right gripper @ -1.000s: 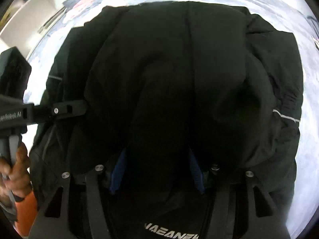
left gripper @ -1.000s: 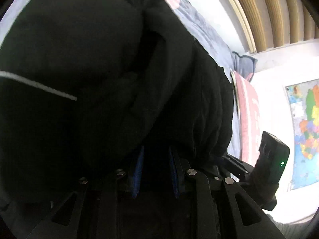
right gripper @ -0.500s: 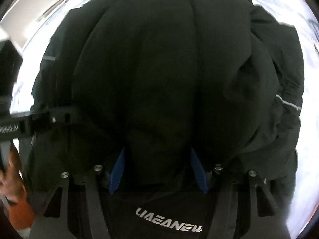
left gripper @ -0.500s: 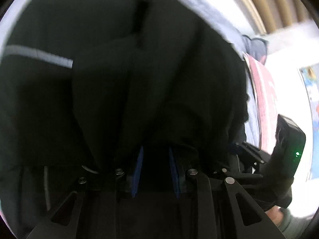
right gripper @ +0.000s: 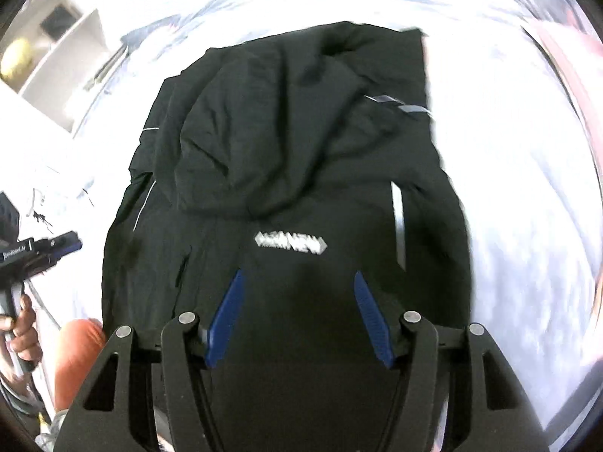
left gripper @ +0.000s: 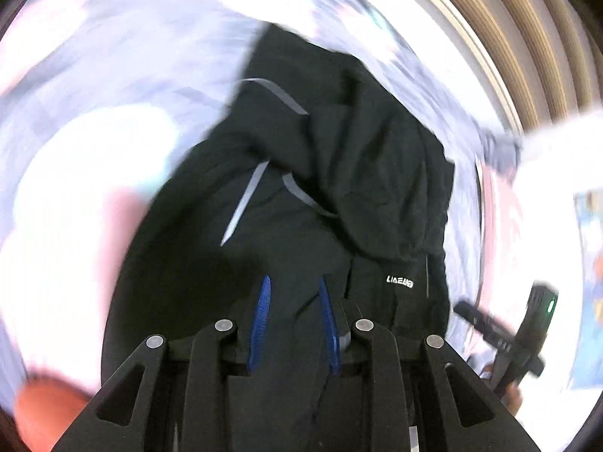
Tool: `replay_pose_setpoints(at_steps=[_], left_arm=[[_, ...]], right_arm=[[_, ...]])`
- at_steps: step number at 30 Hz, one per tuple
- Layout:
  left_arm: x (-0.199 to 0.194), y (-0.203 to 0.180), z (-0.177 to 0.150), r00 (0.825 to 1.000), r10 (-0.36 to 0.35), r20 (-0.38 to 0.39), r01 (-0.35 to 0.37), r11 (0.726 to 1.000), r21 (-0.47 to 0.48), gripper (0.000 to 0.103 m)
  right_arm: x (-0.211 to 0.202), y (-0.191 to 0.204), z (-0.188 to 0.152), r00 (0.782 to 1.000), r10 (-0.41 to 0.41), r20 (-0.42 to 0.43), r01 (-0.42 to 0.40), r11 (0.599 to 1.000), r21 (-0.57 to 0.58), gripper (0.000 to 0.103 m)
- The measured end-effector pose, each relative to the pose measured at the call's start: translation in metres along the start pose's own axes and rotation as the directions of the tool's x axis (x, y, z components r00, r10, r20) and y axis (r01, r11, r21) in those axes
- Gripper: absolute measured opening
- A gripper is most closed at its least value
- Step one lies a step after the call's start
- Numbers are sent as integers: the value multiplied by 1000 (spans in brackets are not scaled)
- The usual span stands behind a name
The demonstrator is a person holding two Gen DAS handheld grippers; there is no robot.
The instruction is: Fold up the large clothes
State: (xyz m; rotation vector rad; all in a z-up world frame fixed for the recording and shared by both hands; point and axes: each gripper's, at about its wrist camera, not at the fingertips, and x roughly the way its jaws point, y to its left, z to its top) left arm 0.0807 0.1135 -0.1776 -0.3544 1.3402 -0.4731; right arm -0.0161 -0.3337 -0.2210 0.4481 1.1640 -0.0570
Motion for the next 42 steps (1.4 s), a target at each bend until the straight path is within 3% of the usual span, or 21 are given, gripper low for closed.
replay_pose_setpoints(at_steps=[2,8,9,11,18,24,26,29,32,34,35,36,39,40,41,42], left_arm=[[-21,15,-20,999,23,32,-21,998,-61,27],[-64,32,-58,987,107,121,-97,992,-85,30],[-67,36,-60,986,118,120,-108,990,-89,34],[-66,40,-65,984,133,115,-120,986,-112,52],[-45,110,-83,988,151,24,-142,967,-209,54],[1,140,-79,997,55,-51,-63,985,-159,54],[20,146,-78,995,56,-83,-67,989,-130,54],[37,157,-79,995,25,-96,-36,993,-117,54],[39,159,-82,991,-89,-98,78,991,-107,52],[38,156,-83,957,-256,-134,239,962,-128,52],[35,150,-84,922,-359,-145,340,930,-139,52],[28,142,-84,872,-466,-148,449,883,-139,52],[20,128,-78,773,-618,-146,600,786,-148,52],[23,127,-76,761,-632,-145,612,774,-162,52],[29,126,-75,773,-617,-148,593,786,-176,52],[35,124,-75,803,-573,-164,548,818,-175,52]], right_arm=[[-10,-20,-21,1000,-2,-5,2,1000,24,64],[-23,-68,-66,998,-20,-62,26,996,91,64],[-23,-75,-73,997,-26,-72,34,994,105,64],[-22,-83,-84,996,-30,-89,41,992,122,64],[-9,-74,-102,988,-56,-145,76,988,132,64],[-19,-48,-116,980,-154,-125,172,973,153,64],[-25,-48,-125,974,-192,-123,214,956,201,64],[-24,-59,-137,976,-164,-144,200,936,290,64],[-23,-76,-147,977,-158,-146,202,906,373,64],[-25,-89,-155,979,-149,-142,196,884,423,64],[-27,-96,-160,981,-141,-136,188,874,448,64],[-29,-100,-164,983,-130,-127,175,870,461,64],[-23,-112,-172,986,-100,-131,150,872,466,64],[-17,-115,-174,988,-77,-137,132,875,465,64],[-11,-117,-175,988,-62,-142,122,877,465,64],[-4,-119,-176,987,-54,-150,119,877,465,64]])
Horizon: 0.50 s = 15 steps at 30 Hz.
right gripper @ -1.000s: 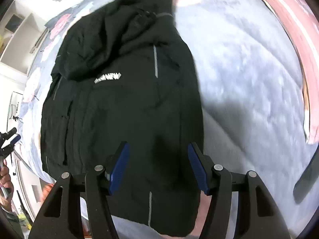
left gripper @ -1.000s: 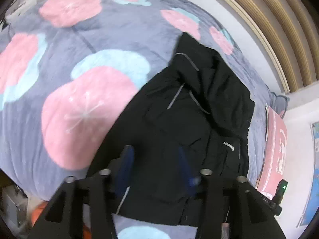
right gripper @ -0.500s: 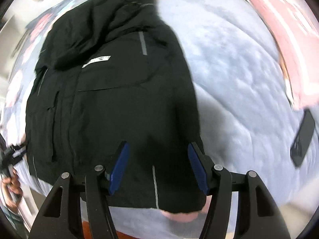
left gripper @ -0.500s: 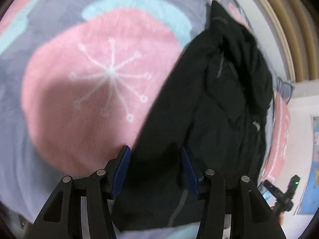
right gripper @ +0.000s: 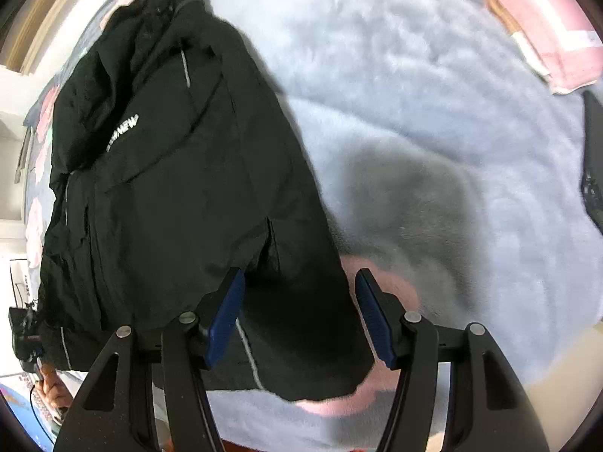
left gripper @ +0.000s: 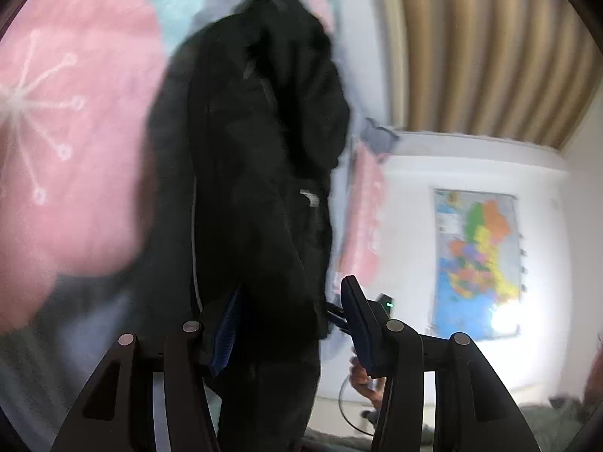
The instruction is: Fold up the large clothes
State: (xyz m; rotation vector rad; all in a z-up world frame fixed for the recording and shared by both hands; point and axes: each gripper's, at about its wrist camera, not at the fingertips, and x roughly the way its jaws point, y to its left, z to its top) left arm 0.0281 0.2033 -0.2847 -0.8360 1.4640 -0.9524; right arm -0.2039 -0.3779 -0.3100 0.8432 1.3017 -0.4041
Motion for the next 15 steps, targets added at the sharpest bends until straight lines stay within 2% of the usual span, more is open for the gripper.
replay_pose_setpoints(at_steps=[3,4,6,7,9,12,15], left_arm=[[20,7,-5,987,156,-39,-156,988,2,52],[25,8,-8,981,186,-54,-186,983,5,52],[31,4,-19,971,229,-68,-228,973,26,52],[29,1,-24,971,229,-61,-227,973,40,52],[24,-12,-31,984,176,-39,-174,984,44,51],[20,-23,-36,995,95,-17,-95,995,18,51],[31,-22,-37,990,138,-34,-138,990,5,51]], right_arm=[[16,-5,-1,999,30,-40,-29,999,15,64],[17,-5,-3,998,43,-47,-42,999,13,62],[9,5,-10,997,69,-42,-71,996,-45,45],[3,8,-14,996,82,-32,-84,993,-79,44],[-12,14,-21,987,158,-9,-157,978,-138,43],[-19,18,-21,959,281,-25,-282,948,-150,43],[-5,10,-16,958,281,-59,-287,949,-132,43]])
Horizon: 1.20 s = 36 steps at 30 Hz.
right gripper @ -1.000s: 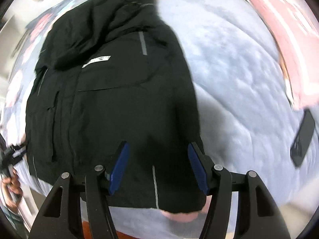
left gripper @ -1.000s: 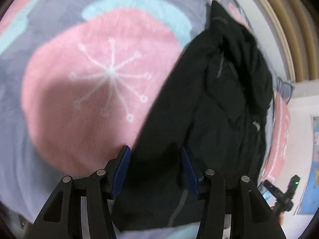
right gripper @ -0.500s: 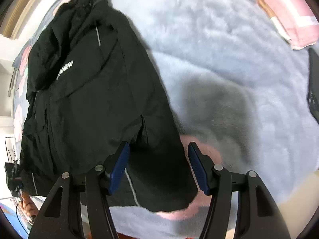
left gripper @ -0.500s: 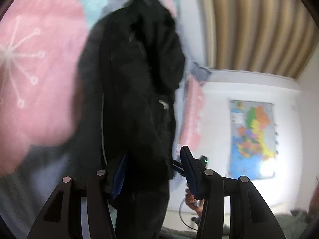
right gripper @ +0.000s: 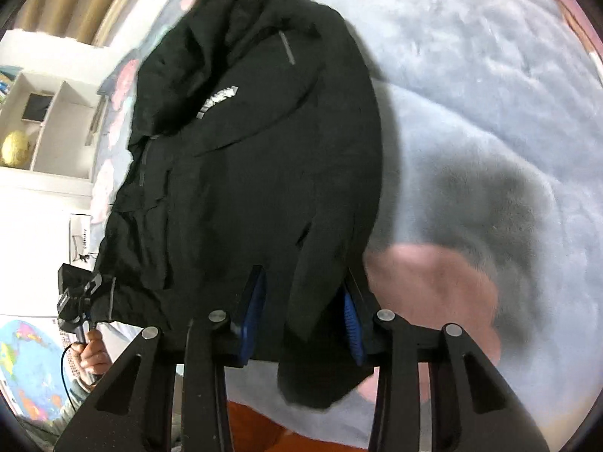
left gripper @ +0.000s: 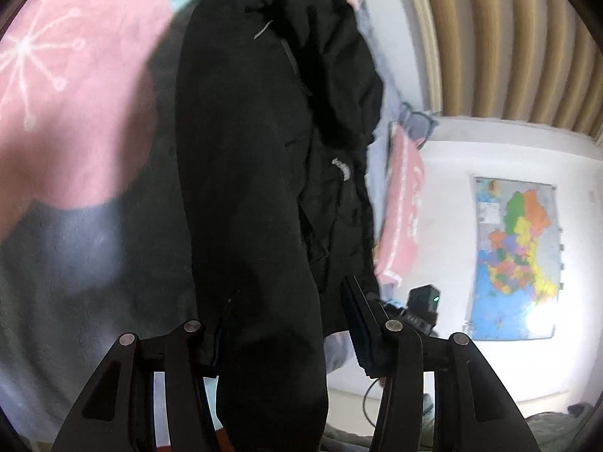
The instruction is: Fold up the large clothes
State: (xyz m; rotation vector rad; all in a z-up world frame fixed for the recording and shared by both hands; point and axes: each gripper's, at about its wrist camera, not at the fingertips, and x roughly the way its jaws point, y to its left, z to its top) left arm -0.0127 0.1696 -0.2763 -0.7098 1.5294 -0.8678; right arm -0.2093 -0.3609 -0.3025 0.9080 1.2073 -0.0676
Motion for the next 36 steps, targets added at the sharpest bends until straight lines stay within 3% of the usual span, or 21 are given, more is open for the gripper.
replay_pose_setpoints(at_steps=[3,5,7,10,13,20,25,30,33,36], left_arm=[[16,7,-10,995,83,-47,-83,997,1,51],[35,9,-20,977,191,-97,-190,982,21,51],[40,7,-25,970,230,-84,-228,973,28,51],[21,-4,-26,981,189,30,-189,982,5,28],[0,-18,-18,980,148,132,-150,989,4,14],[-42,-72,13,959,0,283,-23,997,77,11],[-71,-134,74,933,-78,352,11,982,191,12],[-79,-178,143,921,-76,383,-19,971,238,14],[-75,-189,189,919,-43,392,-52,972,229,15],[-56,-187,240,917,10,398,-92,978,189,16]], right_arm=[[18,-14,-1,995,-60,-83,62,998,13,43],[27,-18,-4,987,-101,-123,101,995,-3,43],[19,-17,-10,994,-59,-93,59,998,-4,41],[-10,-6,-10,1000,-16,-11,16,999,-40,21],[-35,9,1,999,22,35,-20,998,-64,15],[-94,59,49,986,43,164,-17,988,-155,14],[-132,98,107,953,79,291,-24,982,-189,14],[-144,134,192,920,72,386,-1,984,-181,14],[-142,146,239,915,50,400,20,986,-167,14],[-115,161,286,924,-10,382,71,987,-147,14]])
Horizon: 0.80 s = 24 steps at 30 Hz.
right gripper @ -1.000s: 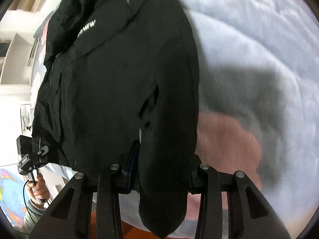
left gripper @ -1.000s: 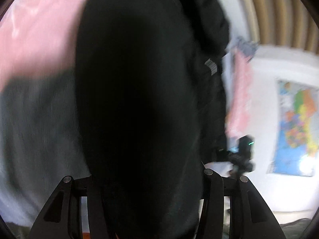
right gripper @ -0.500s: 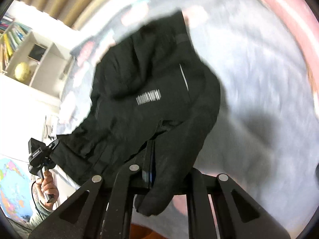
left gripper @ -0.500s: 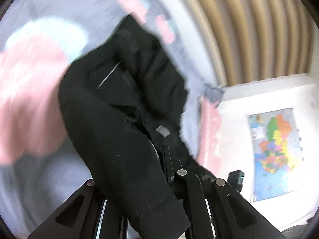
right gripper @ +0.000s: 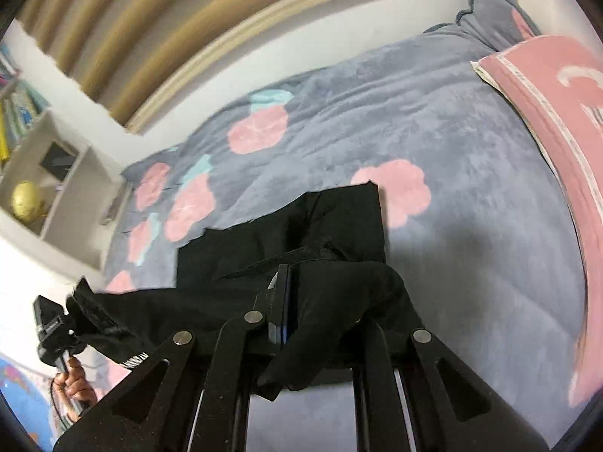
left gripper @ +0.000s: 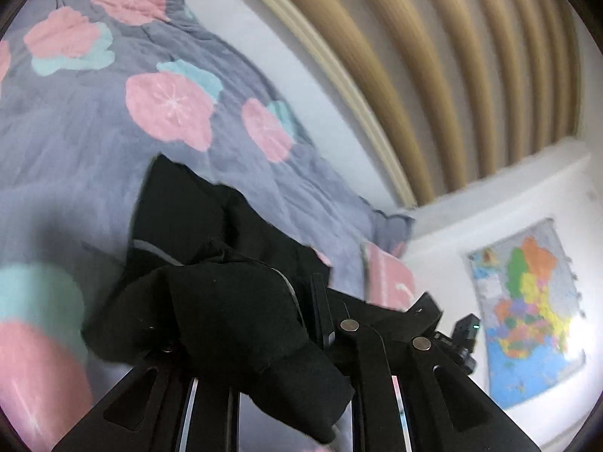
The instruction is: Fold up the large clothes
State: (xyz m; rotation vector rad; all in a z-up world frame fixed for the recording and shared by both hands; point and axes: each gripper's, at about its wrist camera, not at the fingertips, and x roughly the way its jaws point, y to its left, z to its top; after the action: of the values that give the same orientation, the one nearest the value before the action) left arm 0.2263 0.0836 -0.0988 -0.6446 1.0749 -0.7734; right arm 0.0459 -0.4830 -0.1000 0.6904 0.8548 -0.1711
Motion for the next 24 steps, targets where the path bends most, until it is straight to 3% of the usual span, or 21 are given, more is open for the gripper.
replay_pose_setpoints(at_steps=[7,13,17,21,24], left_arm=[[102,60,54,991,106,-81,-112,991,-68,16],[179,106,65,957,202,-208,-217,975,-49,17],[205,127,62,952,178,-248,-197,979,-51,17],[203,140,65,955,83,-285,-122,985,-125,19],[189,132,69,942,57,-331,-102,987,-122,37]], right_arm=[[126,-15,45,983,-135,-128,138,990,16,15],[204,-41,44,959,-180,-219,192,981,35,16],[230,-56,39,955,-170,-244,191,979,65,16],[230,-61,39,955,-141,-260,170,981,90,16],[205,-62,46,964,-85,-252,122,983,135,22]])
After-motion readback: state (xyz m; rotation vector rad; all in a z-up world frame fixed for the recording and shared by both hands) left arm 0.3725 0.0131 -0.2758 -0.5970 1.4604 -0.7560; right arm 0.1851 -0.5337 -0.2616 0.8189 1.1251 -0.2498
